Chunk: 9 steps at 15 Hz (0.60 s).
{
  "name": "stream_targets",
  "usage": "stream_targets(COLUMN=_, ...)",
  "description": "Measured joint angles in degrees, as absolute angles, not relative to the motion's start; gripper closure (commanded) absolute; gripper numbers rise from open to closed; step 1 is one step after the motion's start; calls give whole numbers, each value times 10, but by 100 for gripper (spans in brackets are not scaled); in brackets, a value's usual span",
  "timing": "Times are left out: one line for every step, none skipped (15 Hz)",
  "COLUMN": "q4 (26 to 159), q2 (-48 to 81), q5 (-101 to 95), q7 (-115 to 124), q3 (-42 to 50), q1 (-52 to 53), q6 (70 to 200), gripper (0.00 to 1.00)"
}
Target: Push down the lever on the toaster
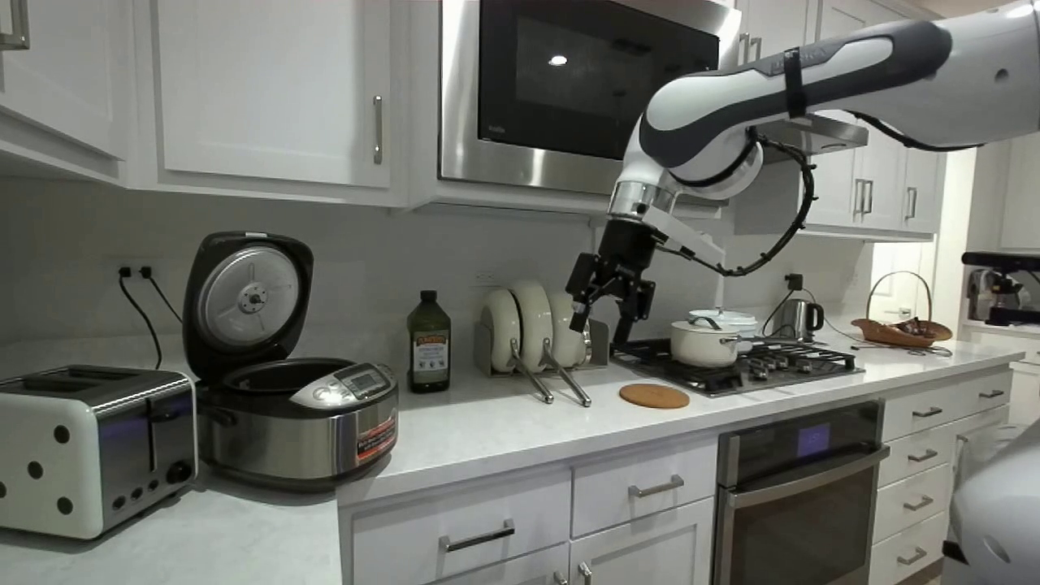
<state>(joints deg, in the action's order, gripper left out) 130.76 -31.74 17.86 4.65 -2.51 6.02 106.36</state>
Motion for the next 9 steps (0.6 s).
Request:
stream_targets(q4=1308, q2=-317, q5=189, q7=46, q3=-34, q1=71, q6=1065, gripper=0)
stream_targets(q4=1308, q2=-317, q5=200, q7=46, q3=-43, q1=82, q6=1066, gripper=0)
stream_targets(q4=1308, q2=-316, q5=210, q7=45, q3=-53, q1=93, q6=1067, gripper=0)
stream_targets(q4=1308, q2=-315, q5=218, q7=45, q3=-63, q1=104, q6=1070, gripper=0)
stream_targets(q4=1308, q2=-313, q5=223, q7=41, q3=-73, q1=114, q6=1074, gripper=0)
stream_targets(q4=1307, q2=-311, q5=225, q7=34, q3=-83, q1=123, q6=1077, gripper=0)
stream_targets(q4=1307, q2=-306, q5=225, q7=24, q3=-93, q1=133, q6=1082, gripper=0)
stream_targets(q4=1306, q2=-301, q5=225, q7=11, q3=-104, q1=141, q6=1090, gripper=0)
stream_targets(q4=1303, q2=-294, q5=222, q7=0, q3=-116, q1=149, q6=1099, gripper=0)
